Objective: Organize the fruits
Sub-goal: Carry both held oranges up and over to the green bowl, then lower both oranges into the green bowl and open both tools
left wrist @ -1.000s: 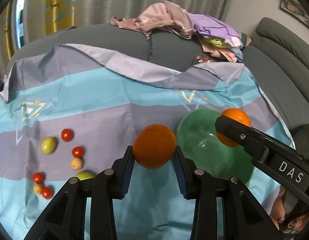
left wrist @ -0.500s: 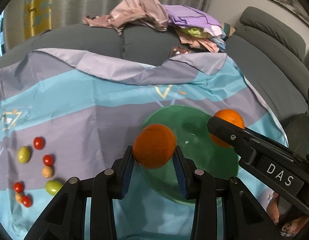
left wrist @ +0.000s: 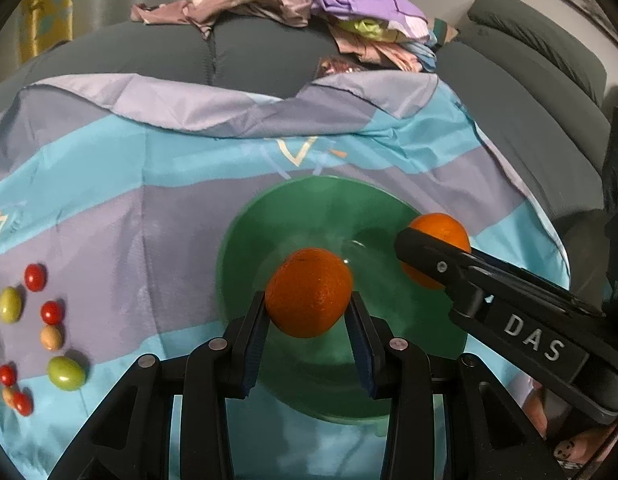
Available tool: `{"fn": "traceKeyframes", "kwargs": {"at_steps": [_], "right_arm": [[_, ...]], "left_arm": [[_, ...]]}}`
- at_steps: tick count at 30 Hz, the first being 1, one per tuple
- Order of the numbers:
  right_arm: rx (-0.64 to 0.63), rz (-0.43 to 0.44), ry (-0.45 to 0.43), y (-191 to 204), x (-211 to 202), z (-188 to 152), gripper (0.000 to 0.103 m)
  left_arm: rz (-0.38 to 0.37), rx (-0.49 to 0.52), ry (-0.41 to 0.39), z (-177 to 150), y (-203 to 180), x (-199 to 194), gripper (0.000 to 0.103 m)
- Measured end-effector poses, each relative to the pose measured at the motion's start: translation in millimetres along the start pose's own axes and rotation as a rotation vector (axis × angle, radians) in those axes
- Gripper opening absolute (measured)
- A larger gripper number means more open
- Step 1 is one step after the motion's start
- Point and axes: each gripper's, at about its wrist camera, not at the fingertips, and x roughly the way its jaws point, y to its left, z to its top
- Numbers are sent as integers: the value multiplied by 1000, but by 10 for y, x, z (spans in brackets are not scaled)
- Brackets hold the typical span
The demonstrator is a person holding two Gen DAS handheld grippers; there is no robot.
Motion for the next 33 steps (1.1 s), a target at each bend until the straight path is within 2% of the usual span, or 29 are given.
{"fn": "traceKeyframes", "kwargs": {"at_steps": [10, 33], "right_arm": [[15, -29, 61, -75, 168, -30, 46], [-20, -120, 118, -77, 335, -61, 46]], "left_arm": [[-9, 3, 52, -46, -40, 161, 41], [5, 7, 109, -63, -85, 349, 41]]}}
